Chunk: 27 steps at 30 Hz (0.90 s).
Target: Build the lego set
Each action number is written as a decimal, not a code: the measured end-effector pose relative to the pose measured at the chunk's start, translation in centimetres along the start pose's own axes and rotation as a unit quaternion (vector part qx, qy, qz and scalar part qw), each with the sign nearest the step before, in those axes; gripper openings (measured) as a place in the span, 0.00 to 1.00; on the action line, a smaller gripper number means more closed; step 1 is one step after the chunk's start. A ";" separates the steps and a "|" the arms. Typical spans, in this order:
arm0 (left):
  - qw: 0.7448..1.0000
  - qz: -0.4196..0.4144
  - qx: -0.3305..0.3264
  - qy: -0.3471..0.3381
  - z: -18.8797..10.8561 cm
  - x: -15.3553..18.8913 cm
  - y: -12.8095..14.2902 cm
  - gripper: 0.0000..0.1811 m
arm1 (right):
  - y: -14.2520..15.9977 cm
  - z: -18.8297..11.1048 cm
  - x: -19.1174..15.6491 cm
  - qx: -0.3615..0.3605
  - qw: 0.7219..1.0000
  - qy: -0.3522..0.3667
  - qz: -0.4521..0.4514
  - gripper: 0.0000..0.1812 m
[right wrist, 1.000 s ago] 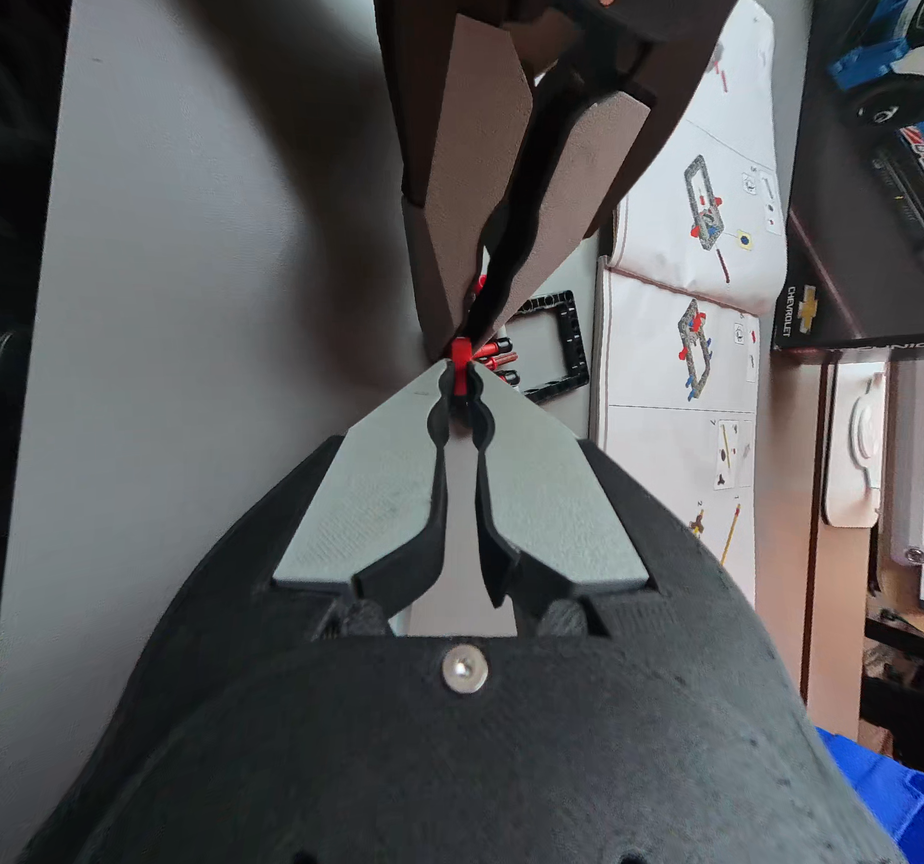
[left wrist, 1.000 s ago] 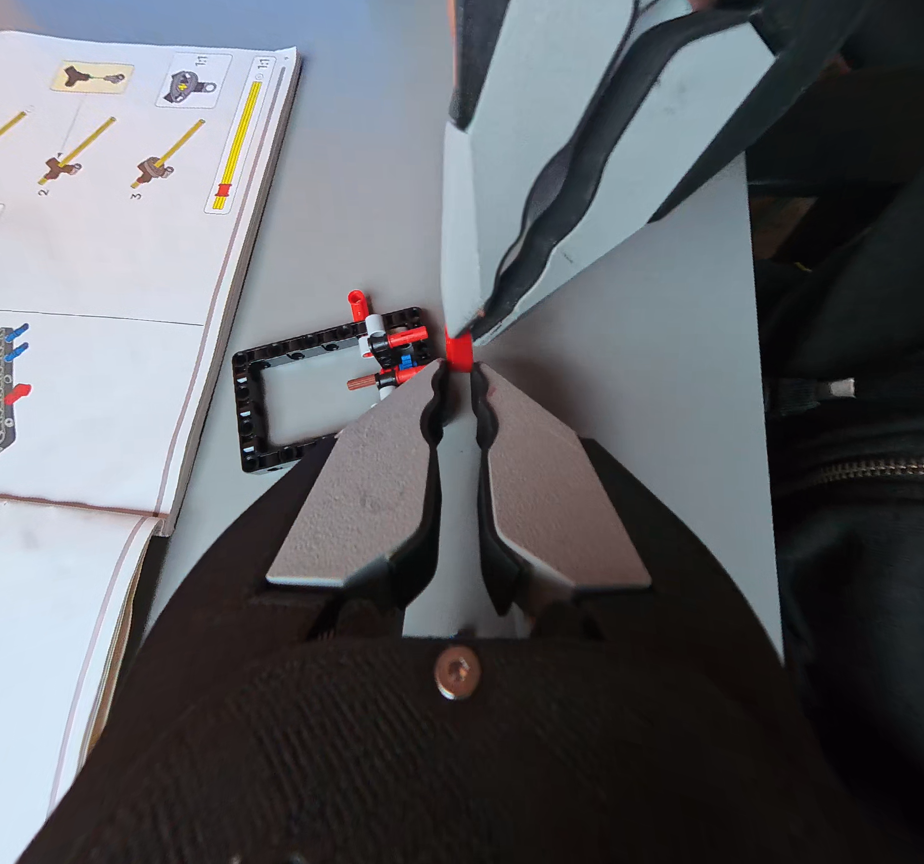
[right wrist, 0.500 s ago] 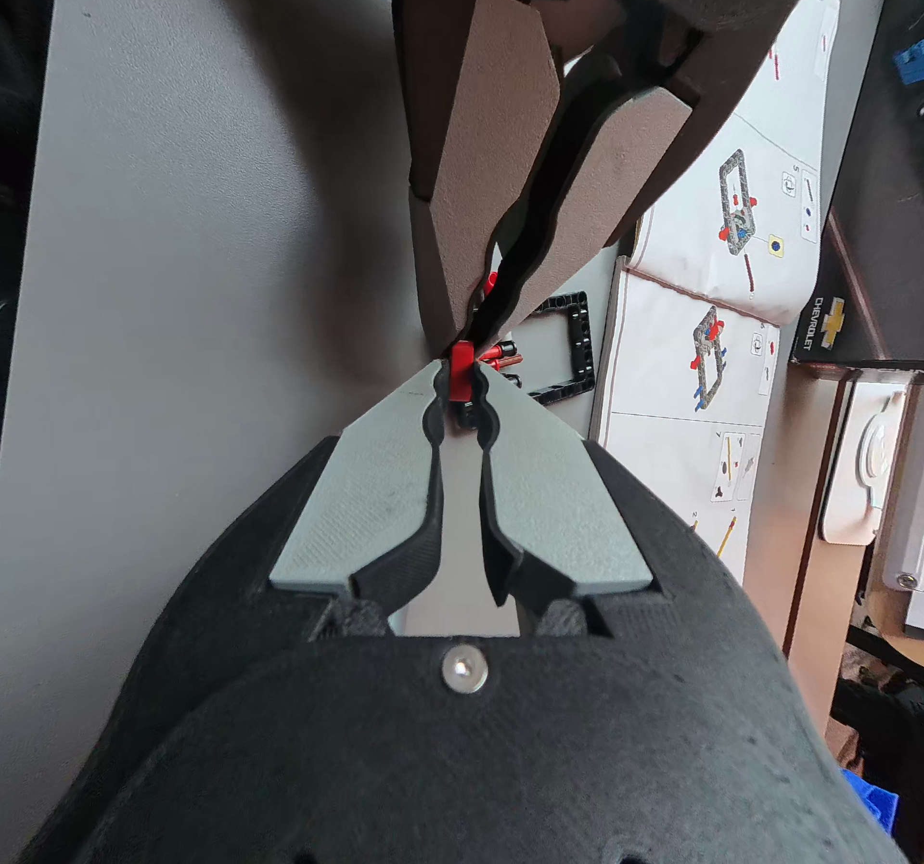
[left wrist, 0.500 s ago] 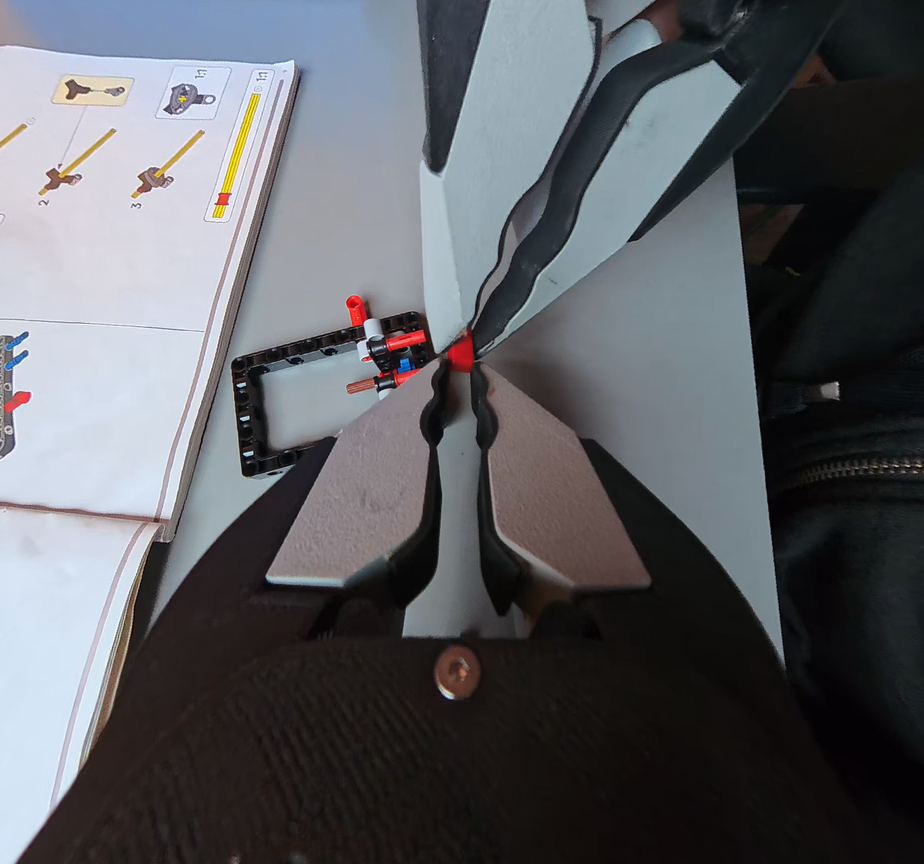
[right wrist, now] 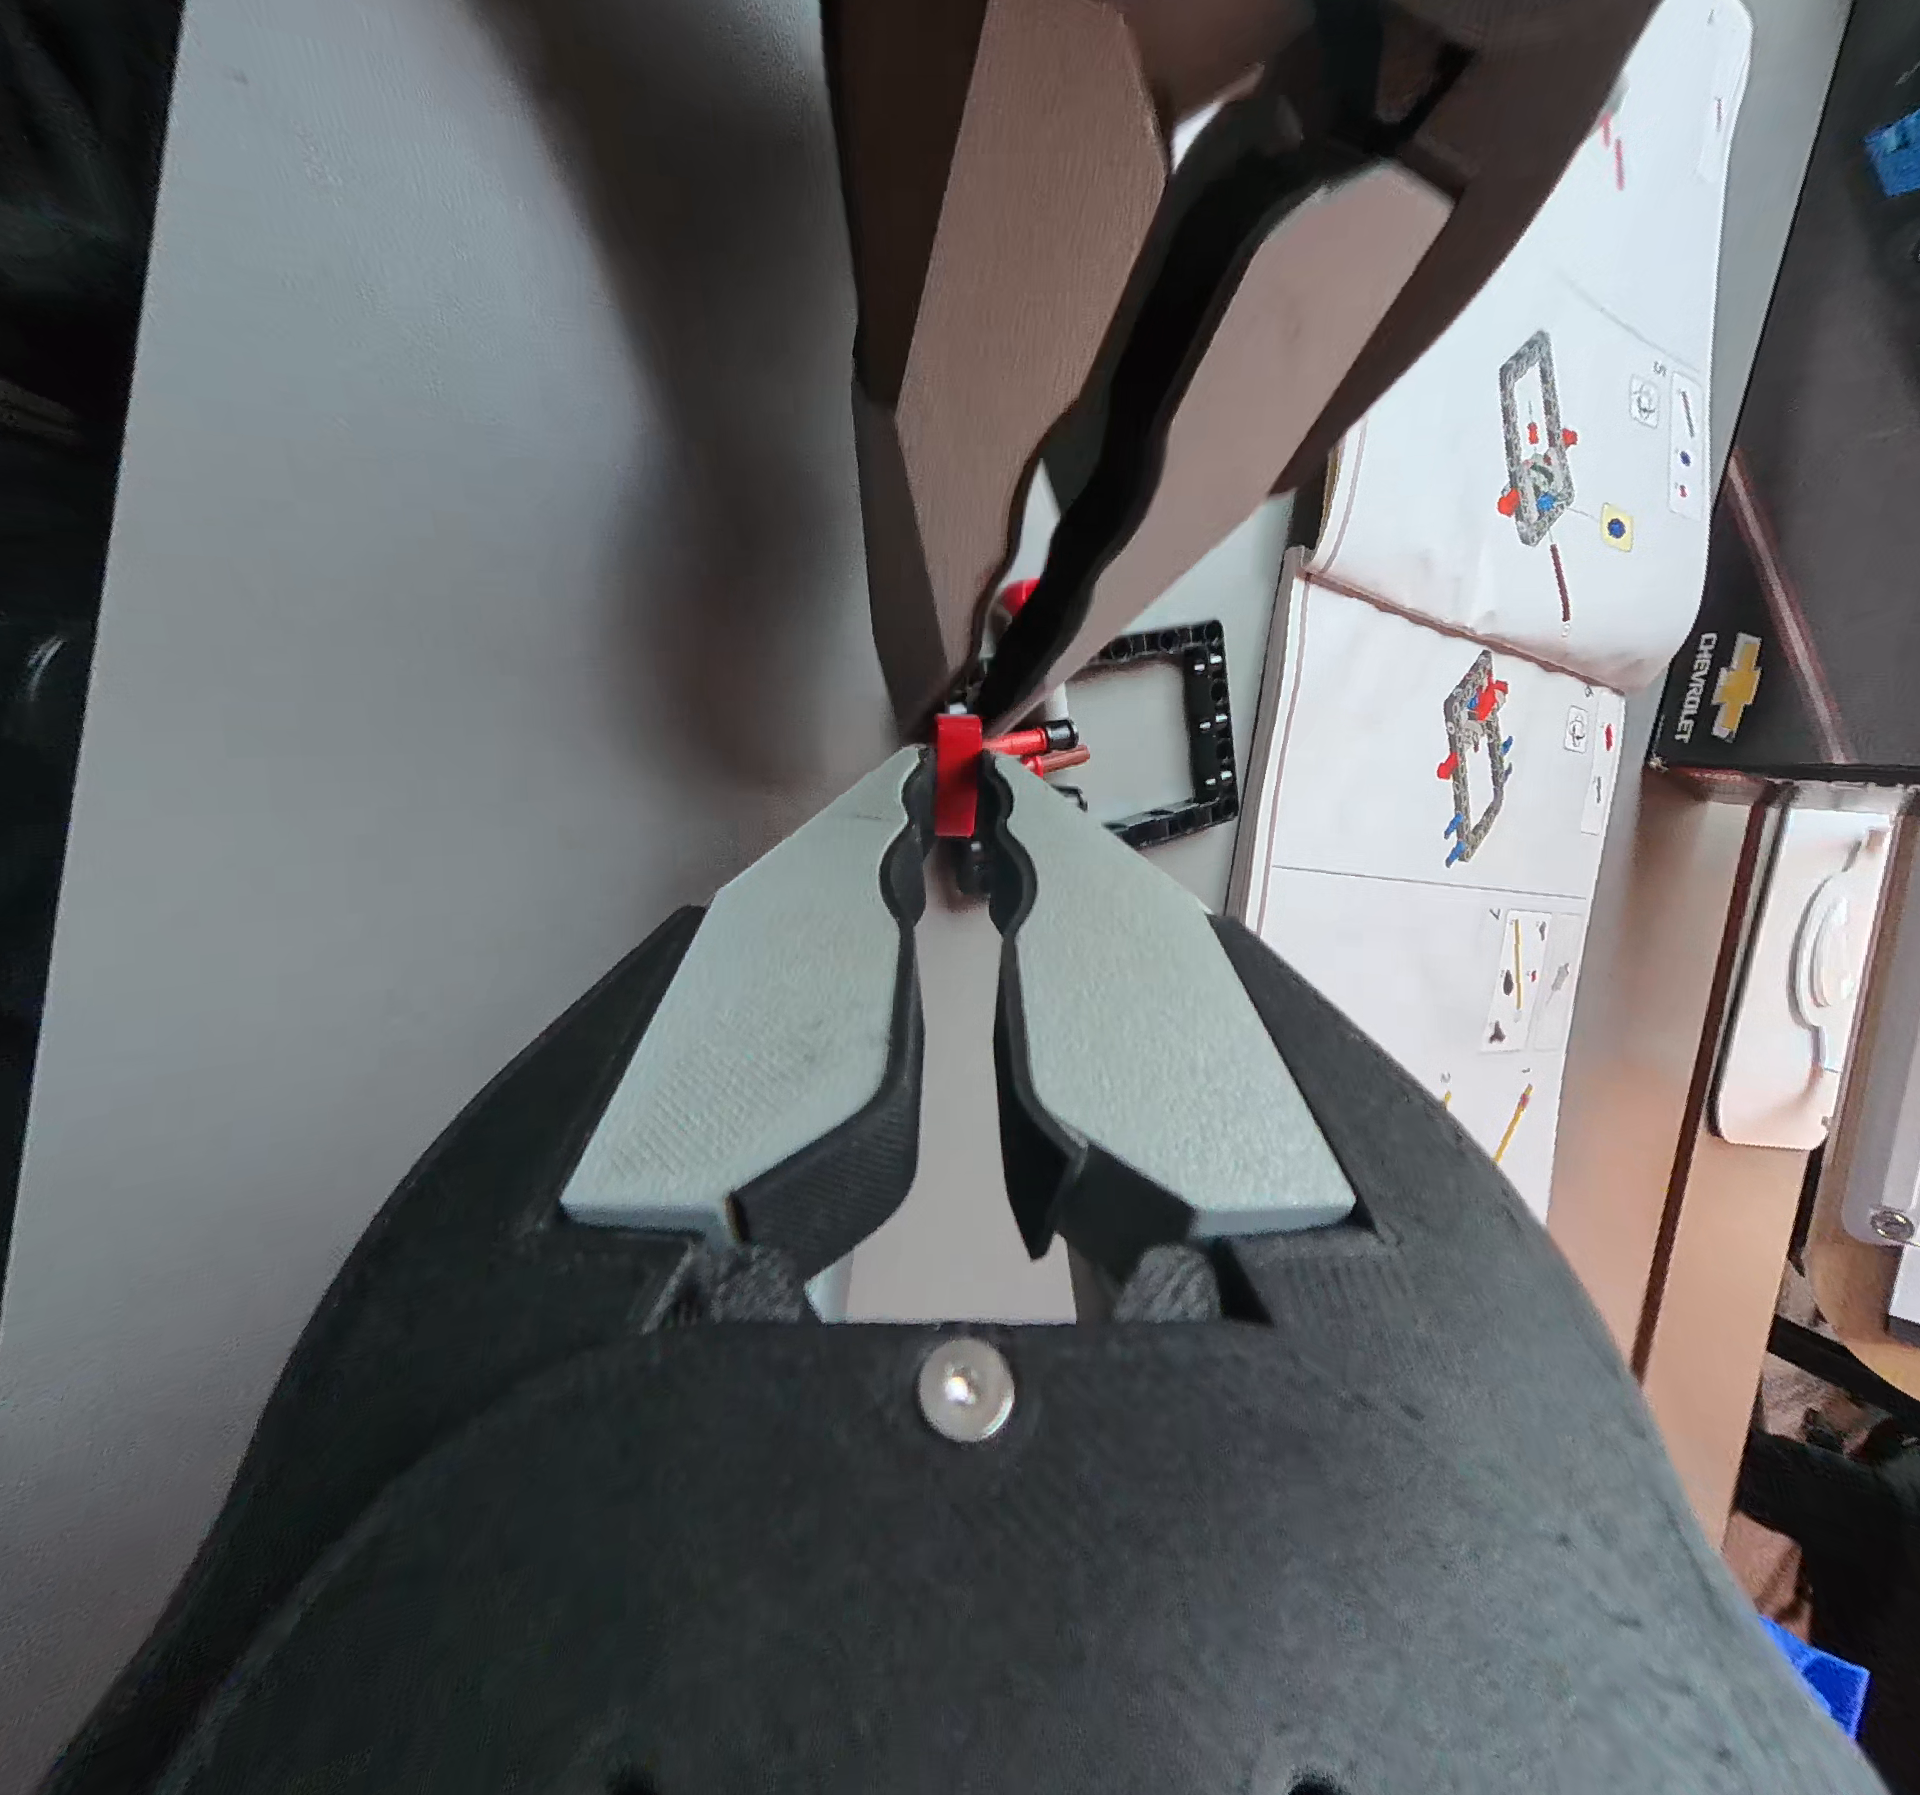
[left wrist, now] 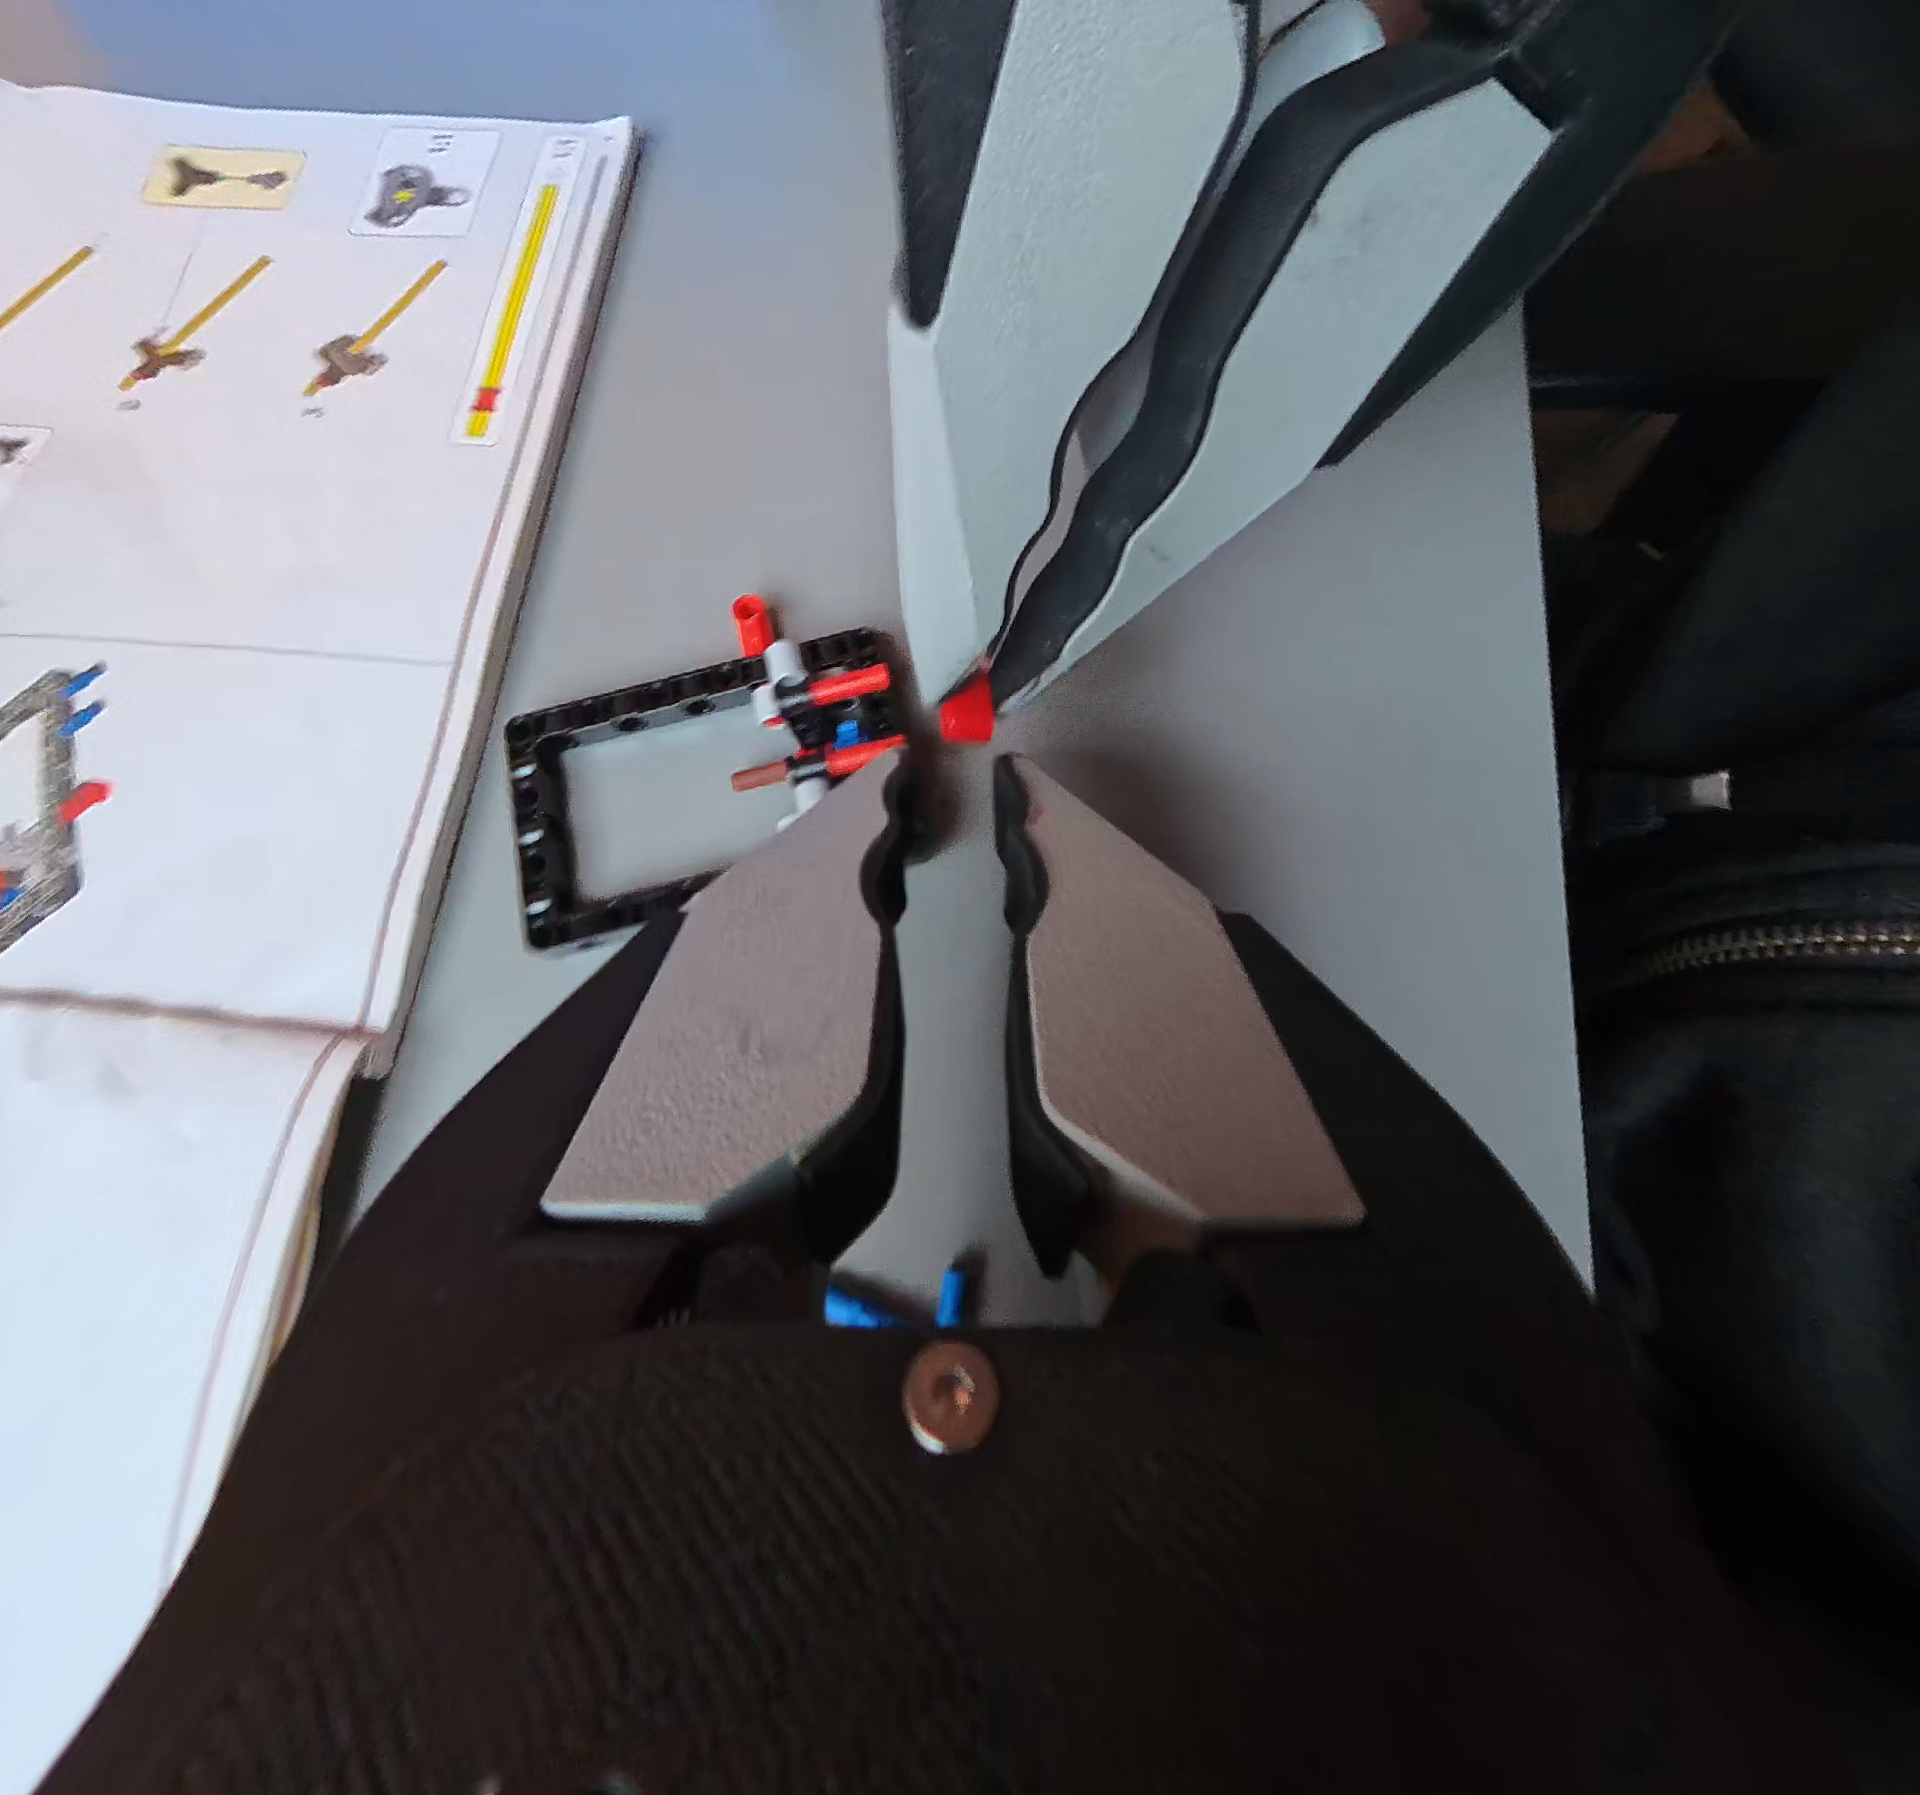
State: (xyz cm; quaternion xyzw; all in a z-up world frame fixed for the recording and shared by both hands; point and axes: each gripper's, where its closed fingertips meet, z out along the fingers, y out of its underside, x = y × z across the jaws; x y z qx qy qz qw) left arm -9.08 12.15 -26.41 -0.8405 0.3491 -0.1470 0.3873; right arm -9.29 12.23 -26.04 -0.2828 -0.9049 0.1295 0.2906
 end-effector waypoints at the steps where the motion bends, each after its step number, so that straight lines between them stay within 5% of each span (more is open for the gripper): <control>1: 1.000 -0.002 -0.005 -0.012 -0.5 -0.6 0.3 0.09 | 0.3 0.0 0.1 -0.007 1.000 0.000 -0.001 0.02; 7: 0.998 -0.046 -0.031 -0.007 -0.7 -3.0 1.9 0.14 | 1.0 0.6 0.0 -0.023 0.999 -0.020 -0.014 0.03; 11: 0.999 -0.035 -0.035 0.004 0.2 -2.8 2.1 0.06 | 0.7 0.7 0.1 -0.008 0.999 -0.043 -0.001 0.03; 27: 0.998 -0.057 0.008 0.027 0.9 -2.3 1.8 0.03 | 0.7 1.0 -0.5 -0.011 0.999 -0.046 -0.022 0.03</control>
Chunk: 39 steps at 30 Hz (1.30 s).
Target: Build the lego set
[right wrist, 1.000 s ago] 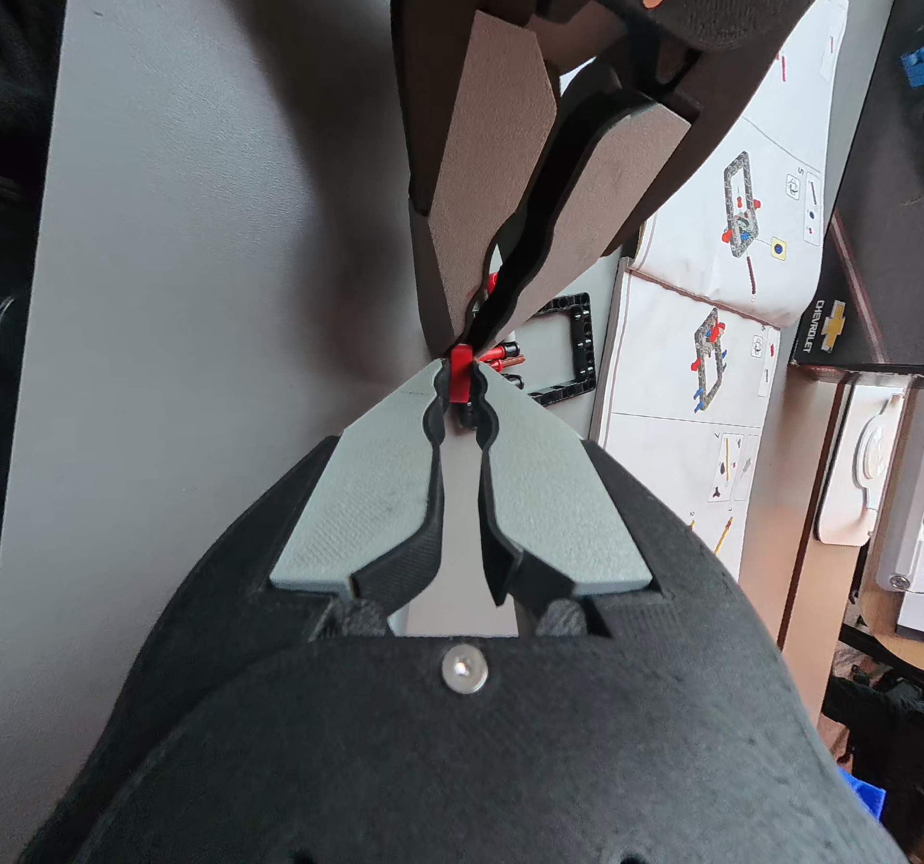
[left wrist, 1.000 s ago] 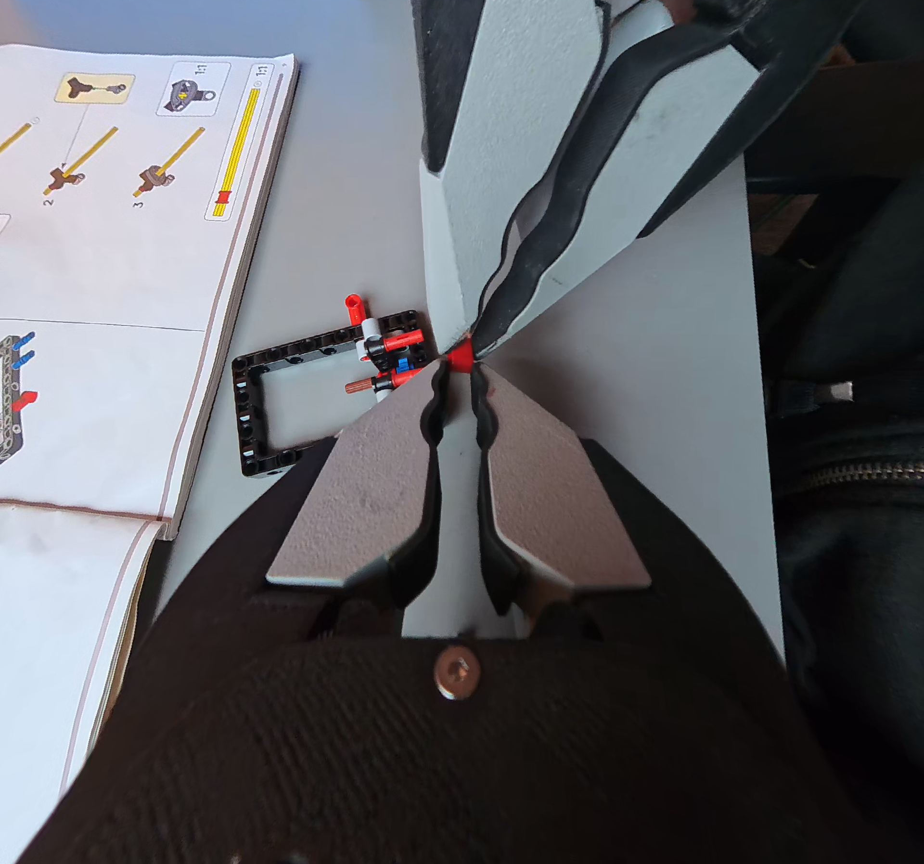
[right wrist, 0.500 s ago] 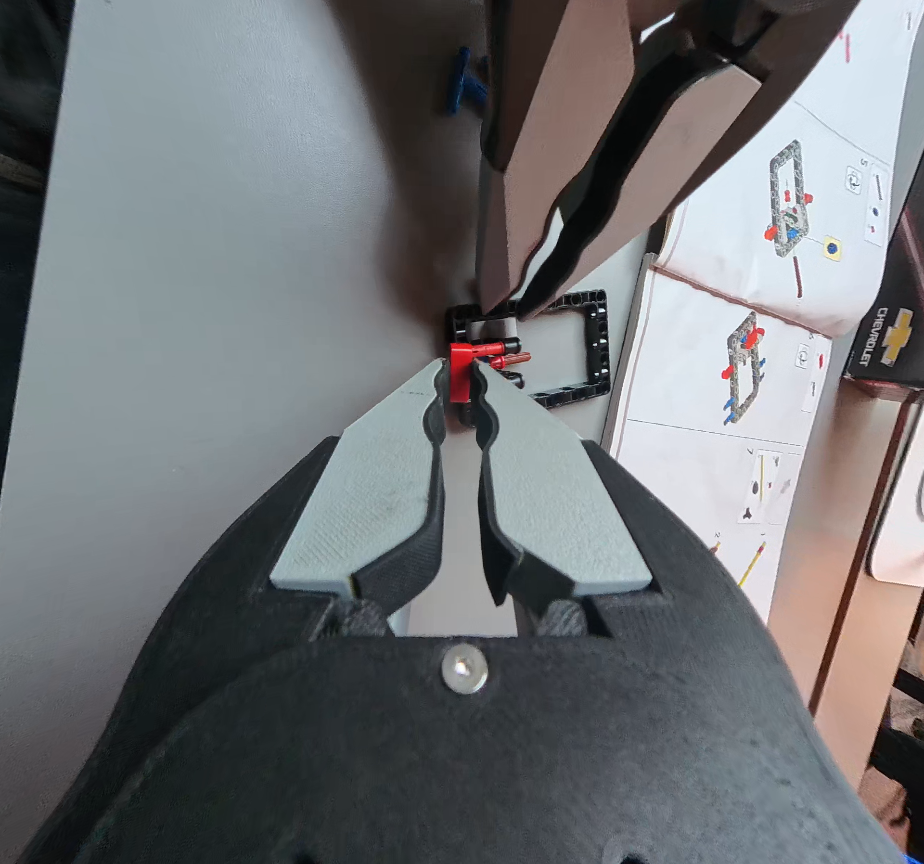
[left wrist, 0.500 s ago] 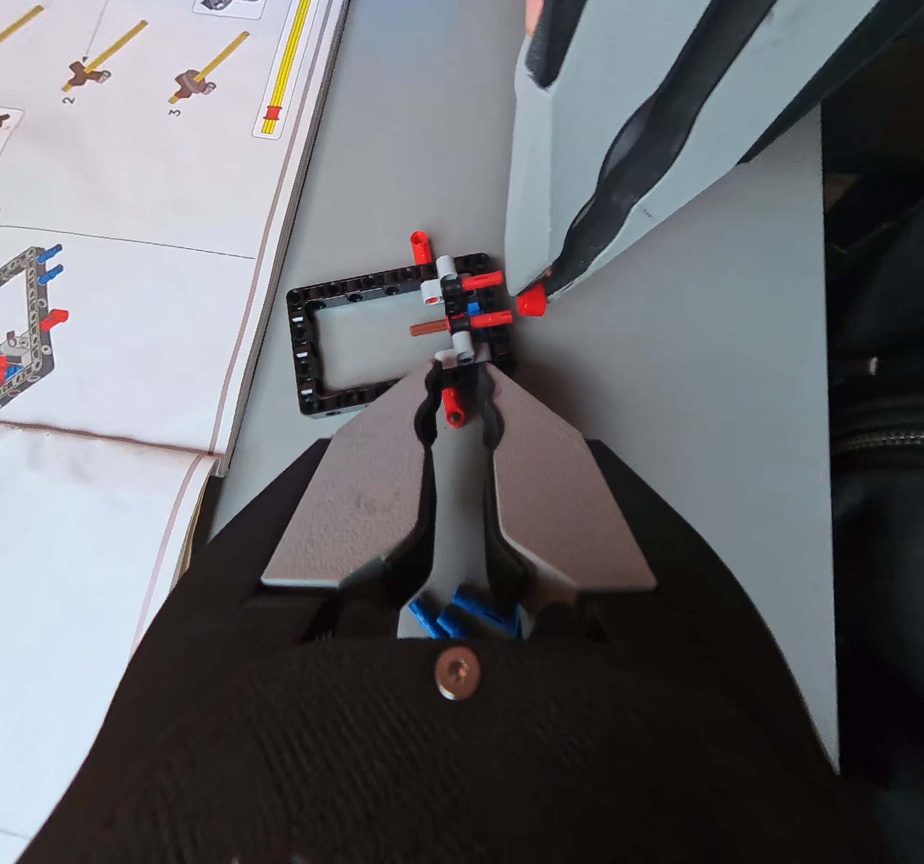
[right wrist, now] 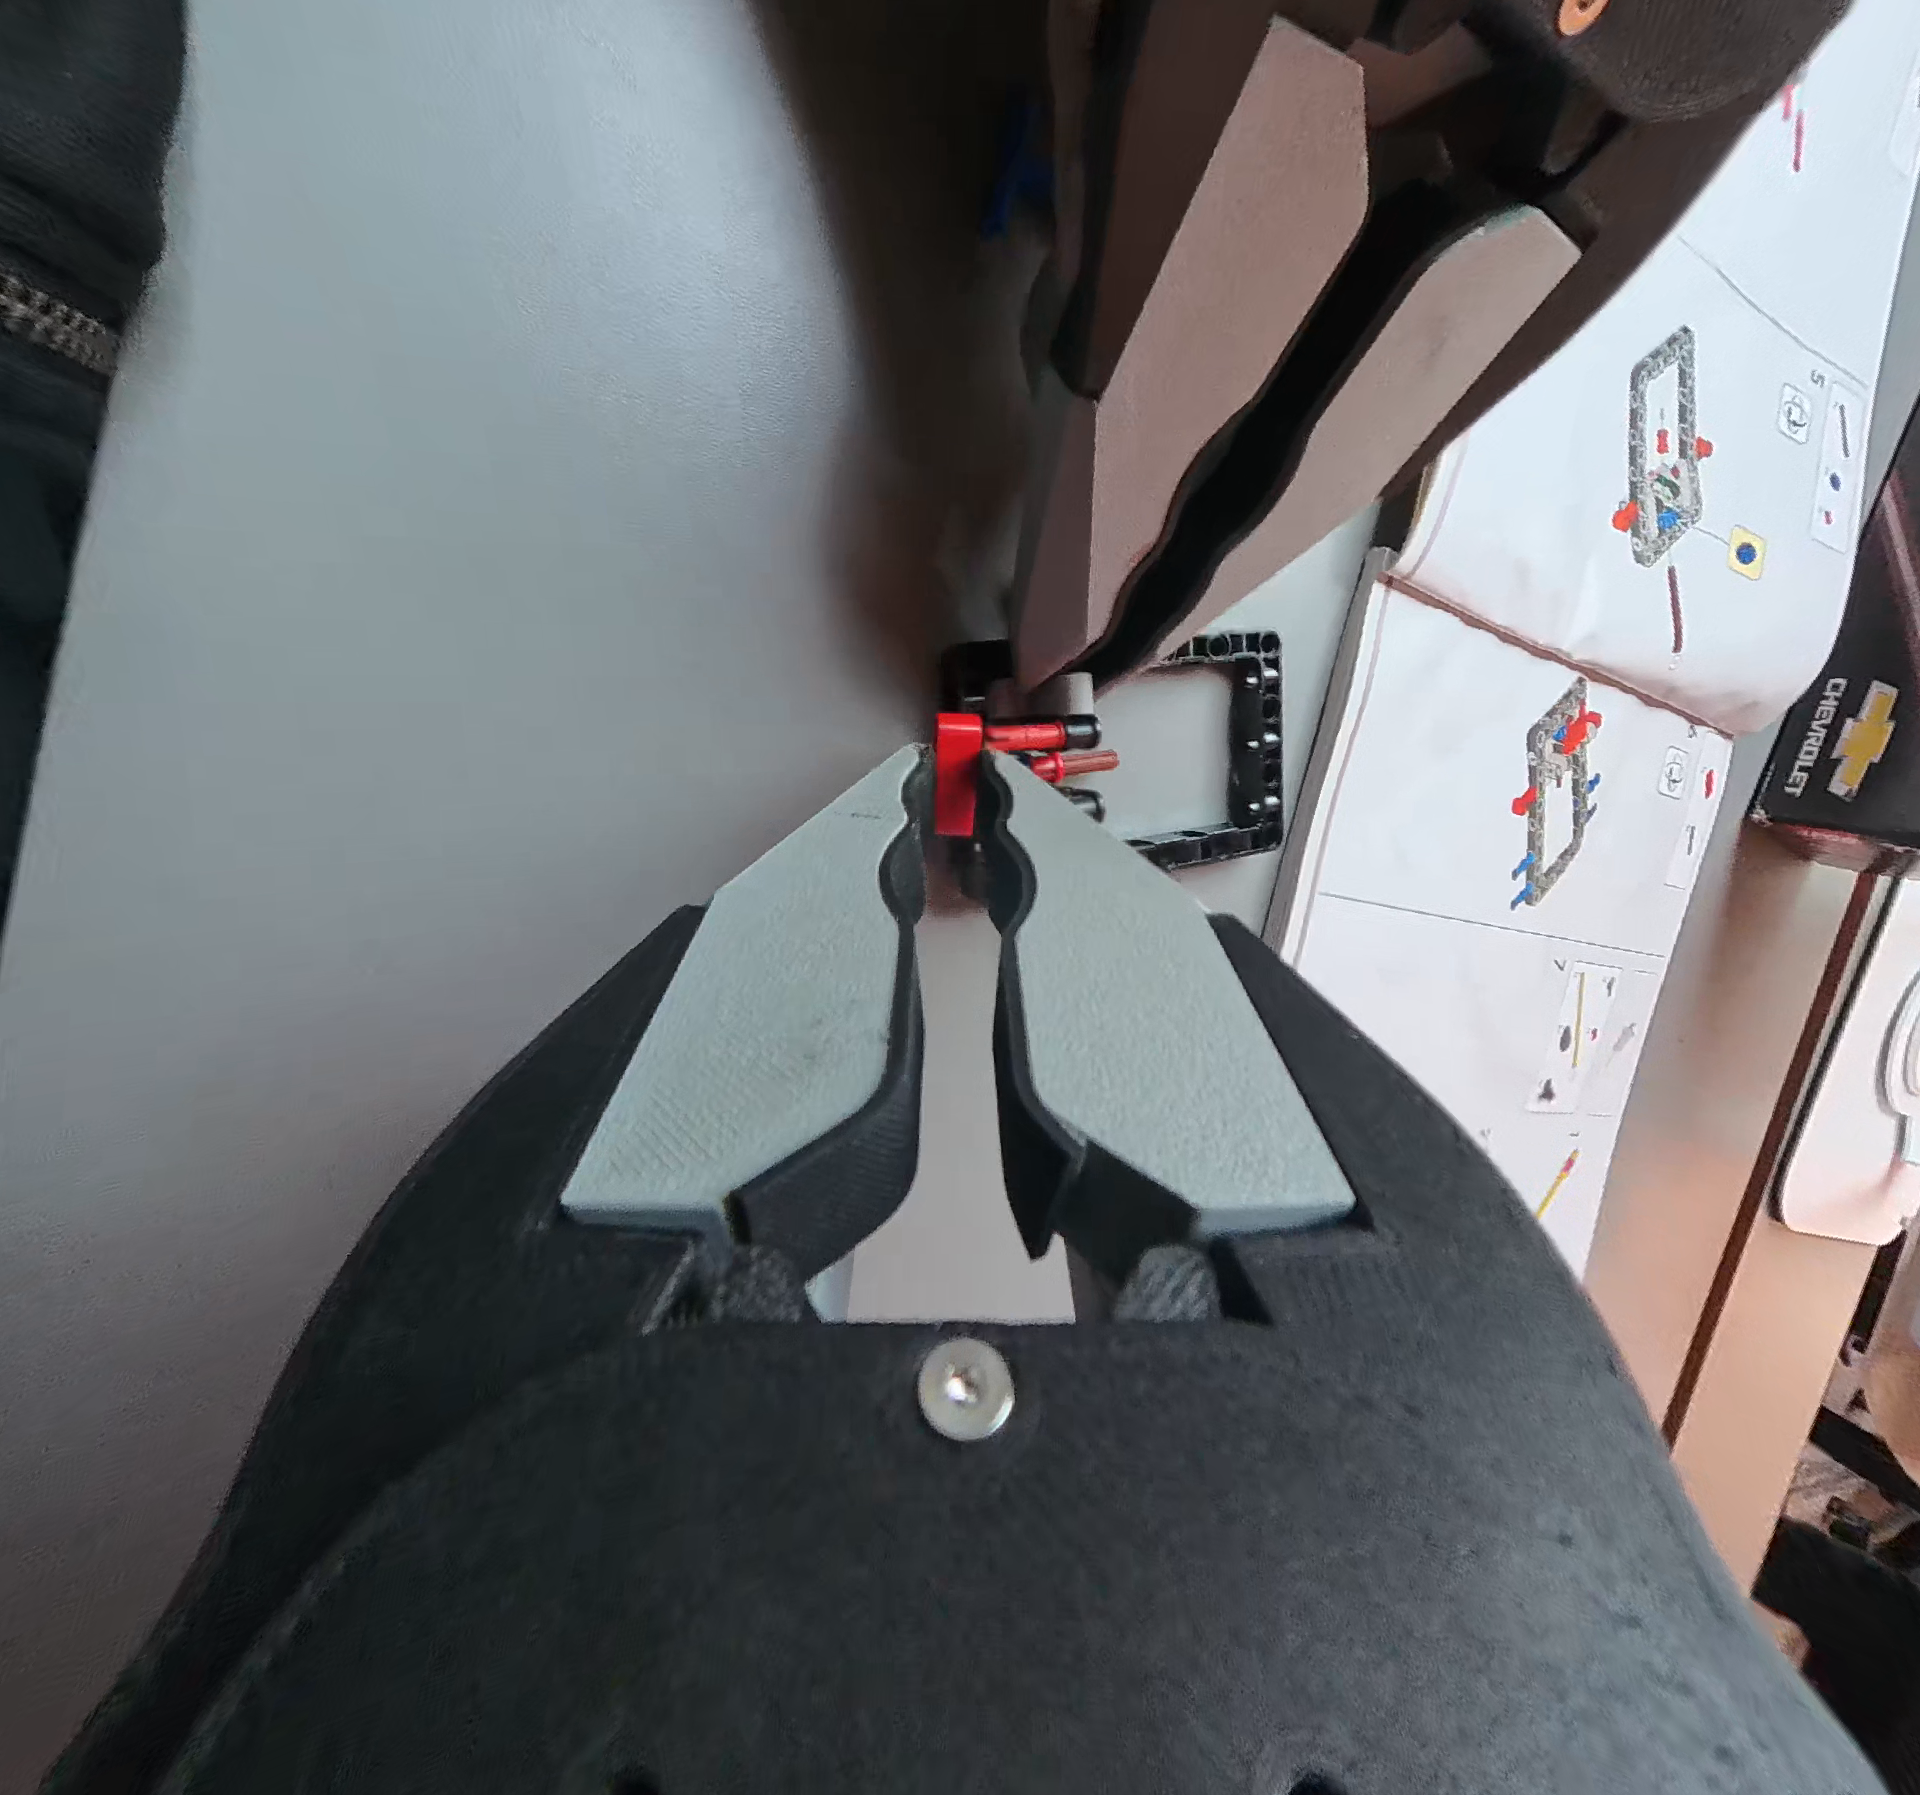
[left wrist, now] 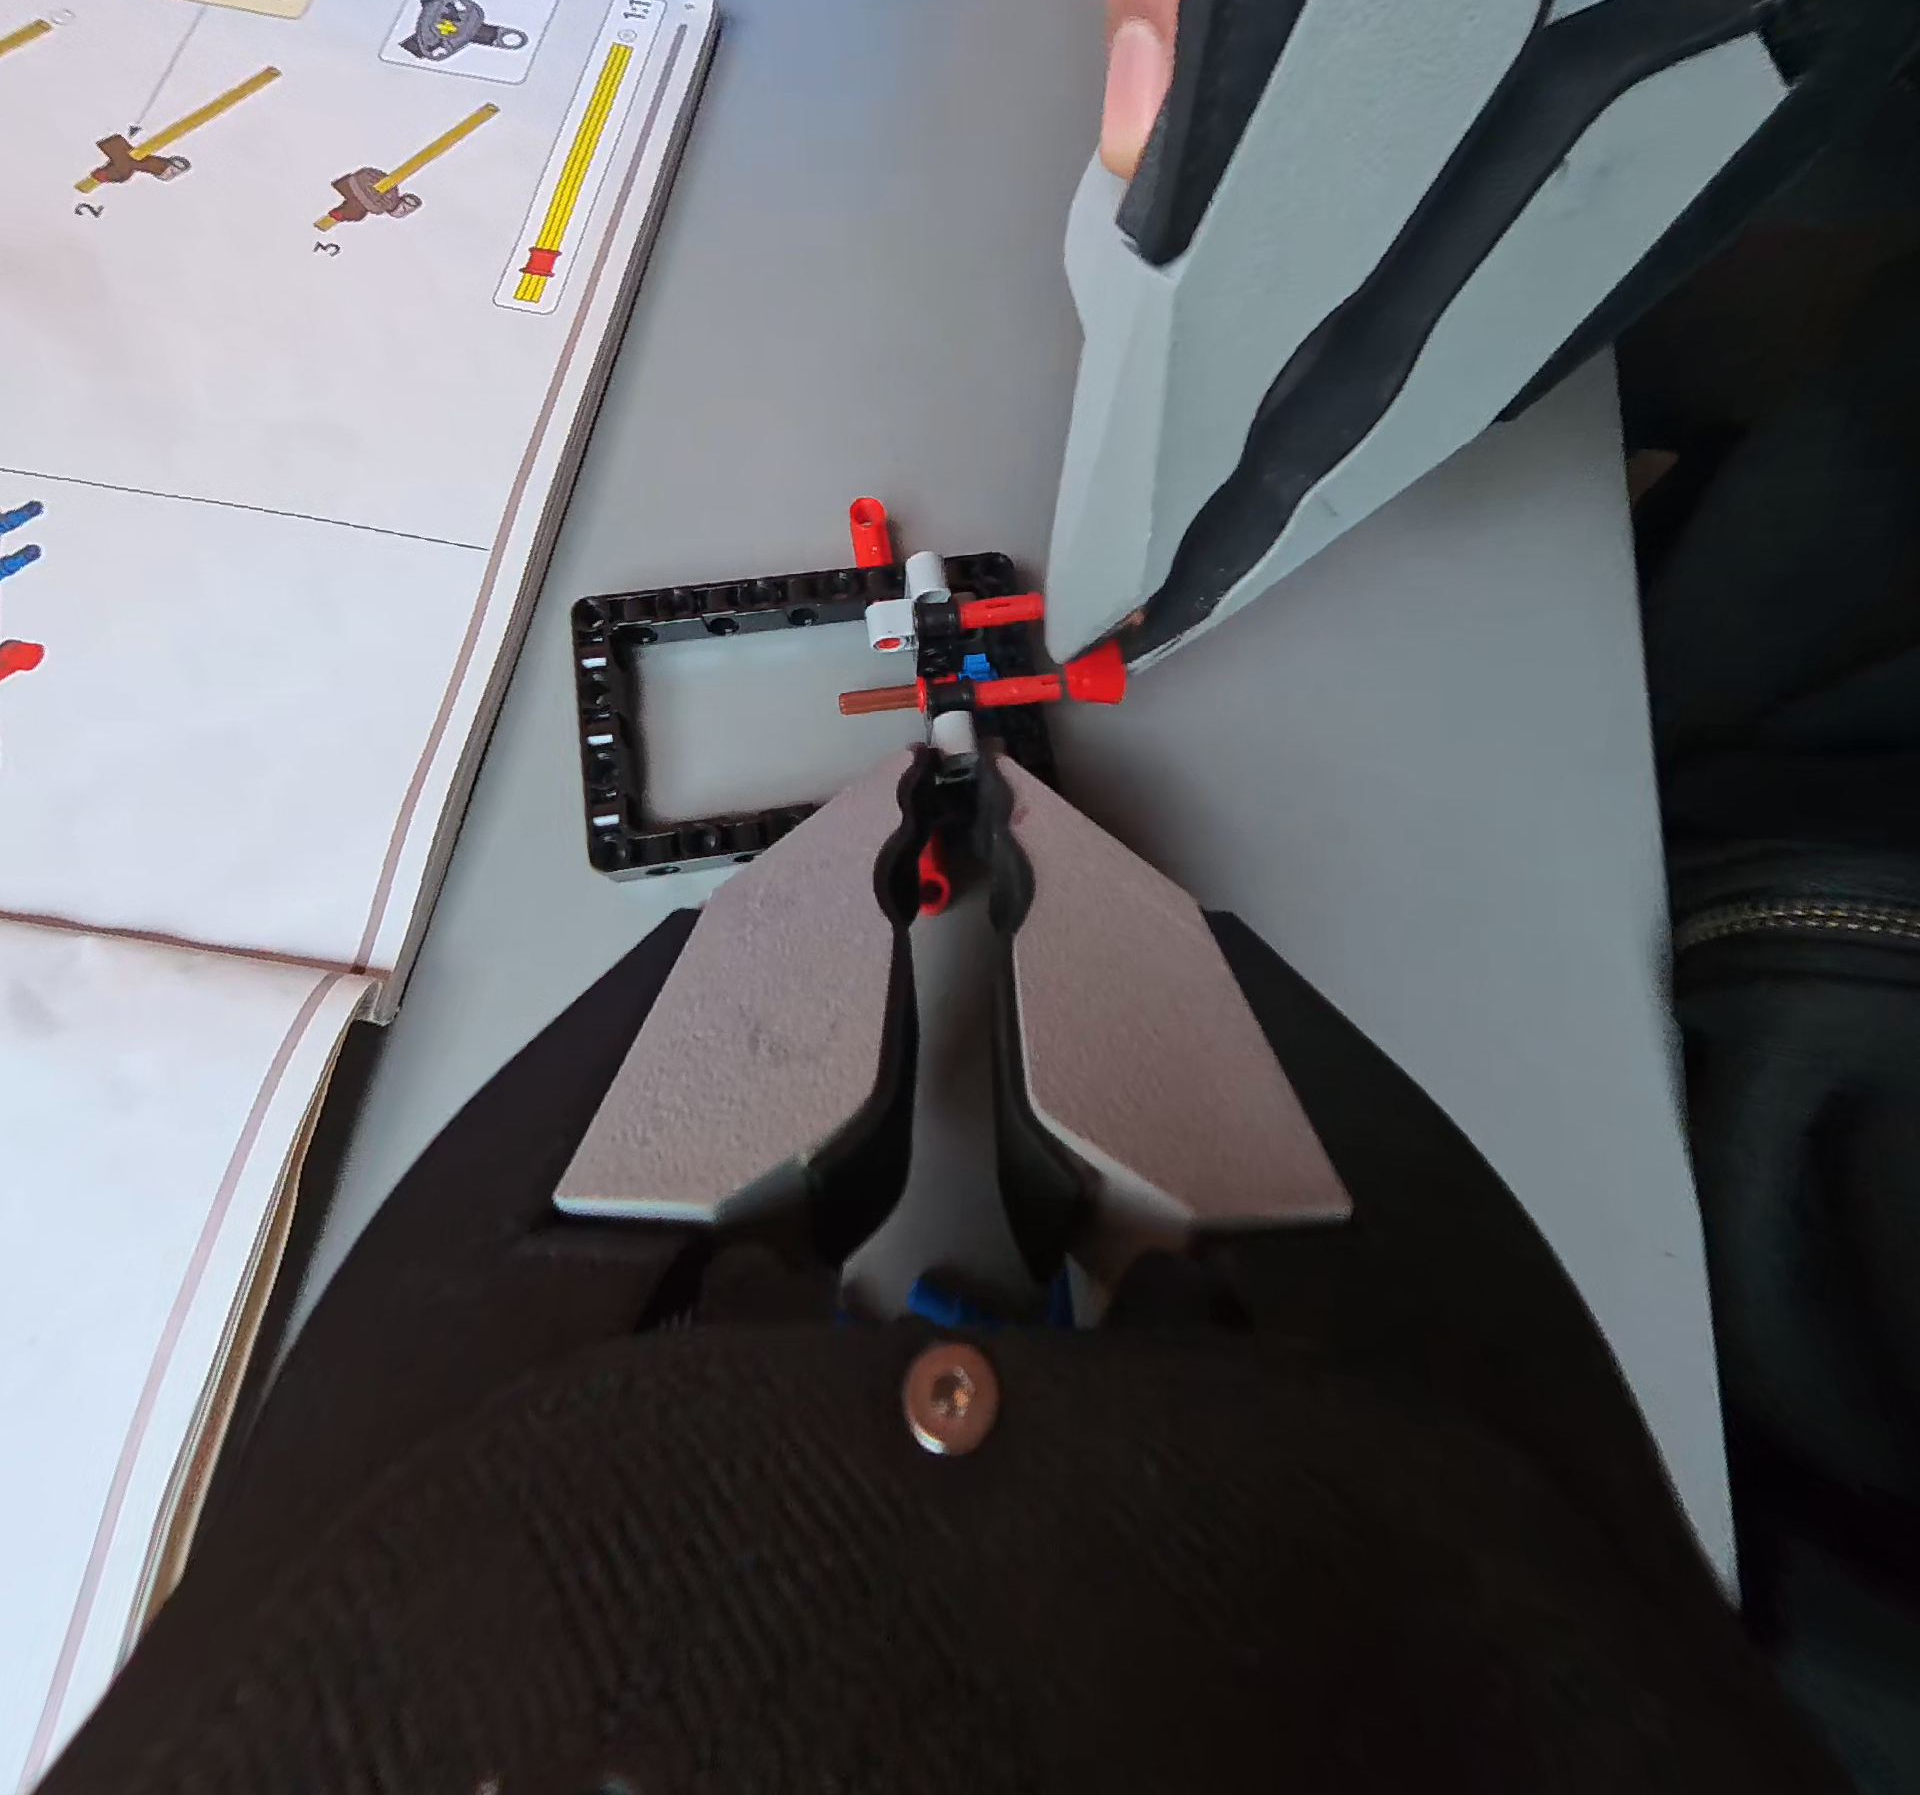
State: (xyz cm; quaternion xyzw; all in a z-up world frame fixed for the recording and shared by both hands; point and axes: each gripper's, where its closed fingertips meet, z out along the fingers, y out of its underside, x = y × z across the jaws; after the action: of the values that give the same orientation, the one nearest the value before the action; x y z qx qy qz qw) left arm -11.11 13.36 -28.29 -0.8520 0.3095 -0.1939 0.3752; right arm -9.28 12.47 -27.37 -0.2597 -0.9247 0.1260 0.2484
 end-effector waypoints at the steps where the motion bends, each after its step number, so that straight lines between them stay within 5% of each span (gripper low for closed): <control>1: 1.000 0.001 0.001 0.001 0.0 0.0 0.0 0.03 | 0.2 0.1 0.1 -0.005 1.000 0.003 0.002 0.02; 25: 0.999 0.038 -0.002 0.002 0.1 0.2 -0.1 0.03 | 0.1 0.2 -0.2 0.009 0.985 -0.145 0.096 0.02; 39: 0.998 0.052 -0.005 0.023 0.1 0.2 0.1 0.03 | 0.4 0.4 0.0 -0.078 0.995 -0.059 -0.028 0.02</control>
State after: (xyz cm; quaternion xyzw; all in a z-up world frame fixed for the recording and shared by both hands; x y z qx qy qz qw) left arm -10.97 13.22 -28.37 -0.8319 0.3630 -0.1920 0.3733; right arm -9.28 12.78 -27.89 -0.2440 -0.9518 0.0616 0.1755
